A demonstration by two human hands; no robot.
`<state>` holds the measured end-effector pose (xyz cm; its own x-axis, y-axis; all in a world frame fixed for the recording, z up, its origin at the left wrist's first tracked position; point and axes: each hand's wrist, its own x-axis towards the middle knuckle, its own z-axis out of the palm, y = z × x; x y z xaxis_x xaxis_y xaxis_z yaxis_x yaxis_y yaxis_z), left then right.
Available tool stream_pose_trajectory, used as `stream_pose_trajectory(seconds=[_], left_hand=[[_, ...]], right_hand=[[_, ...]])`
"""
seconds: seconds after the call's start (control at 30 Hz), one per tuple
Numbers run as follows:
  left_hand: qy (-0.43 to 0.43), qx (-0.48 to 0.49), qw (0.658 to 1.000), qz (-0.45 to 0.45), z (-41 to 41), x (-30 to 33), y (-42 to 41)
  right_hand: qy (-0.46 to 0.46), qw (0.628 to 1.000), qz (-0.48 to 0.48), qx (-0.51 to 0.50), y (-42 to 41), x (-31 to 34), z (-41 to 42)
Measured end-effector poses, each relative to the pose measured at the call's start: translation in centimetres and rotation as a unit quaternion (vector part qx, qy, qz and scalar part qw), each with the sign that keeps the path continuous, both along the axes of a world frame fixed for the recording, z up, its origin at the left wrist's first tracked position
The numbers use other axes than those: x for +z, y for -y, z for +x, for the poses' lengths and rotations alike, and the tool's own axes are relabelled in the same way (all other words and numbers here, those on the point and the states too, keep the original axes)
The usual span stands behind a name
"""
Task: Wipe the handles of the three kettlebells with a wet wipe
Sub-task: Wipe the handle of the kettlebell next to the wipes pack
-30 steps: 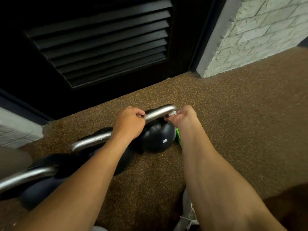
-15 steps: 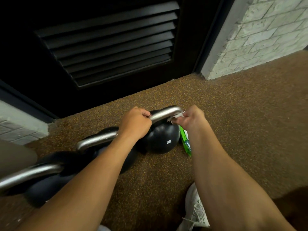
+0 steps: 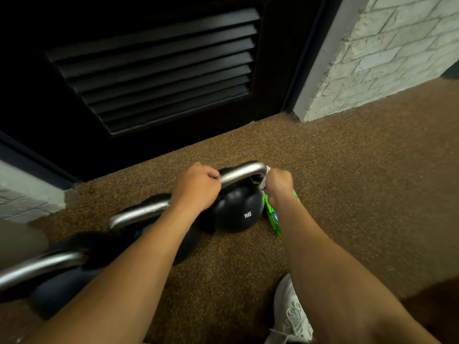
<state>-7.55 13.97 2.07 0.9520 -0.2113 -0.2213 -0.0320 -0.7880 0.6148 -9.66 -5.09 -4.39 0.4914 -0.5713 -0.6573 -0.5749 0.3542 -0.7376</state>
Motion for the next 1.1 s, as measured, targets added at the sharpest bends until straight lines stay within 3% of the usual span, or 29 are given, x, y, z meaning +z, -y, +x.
stream_pose_trajectory(seconds=[0.13,0.37,0.47,0.57,0.63,0.7,0.77,0.9,0.93,1.0,1.1], left_hand=[[0.001,-0.009,1.000,0.003,0.1,0.2,-0.4],[-0.041,0.007,0.999,-0.031,0.1,-0.1,-0.8],[-0.059,0.016,0.996,-0.060,0.2,-0.2,-1.2],[-0.073,0.035,0.993,-0.085,0.4,-0.3,-1.4],[-0.074,0.044,0.992,-0.096,0.4,-0.3,-1.5],[-0.076,0.049,0.991,-0.101,0.5,-0.2,-1.6],[-0.076,0.051,0.991,-0.102,0.6,-0.2,-1.5],[-0.070,0.056,0.991,-0.098,0.3,-0.1,-1.6],[-0.071,0.055,0.991,-0.098,0.2,-0.1,-1.6],[-0.080,0.059,0.989,-0.112,0.0,-0.2,-1.8],[-0.102,0.080,0.980,-0.153,-0.2,-0.5,-2.3]], right_hand=[[0.005,1.000,-0.018,0.017,0.9,-1.5,0.5],[0.070,0.965,-0.188,0.171,0.2,1.7,-0.4],[0.067,0.898,-0.321,0.292,-0.7,3.0,-0.5],[0.113,0.793,-0.437,0.410,-3.1,3.4,-1.2],[0.130,0.718,-0.486,0.481,-4.5,2.7,-2.1],[0.152,0.671,-0.509,0.517,-4.1,2.0,-2.6],[0.164,0.691,-0.495,0.500,-2.2,1.6,-2.8],[0.051,0.835,-0.390,0.383,0.3,2.9,-1.3],[0.030,0.854,-0.363,0.371,0.3,3.2,-0.6],[0.022,0.844,-0.368,0.390,-0.6,3.9,0.4],[0.014,0.734,-0.458,0.501,-3.8,5.0,1.2]])
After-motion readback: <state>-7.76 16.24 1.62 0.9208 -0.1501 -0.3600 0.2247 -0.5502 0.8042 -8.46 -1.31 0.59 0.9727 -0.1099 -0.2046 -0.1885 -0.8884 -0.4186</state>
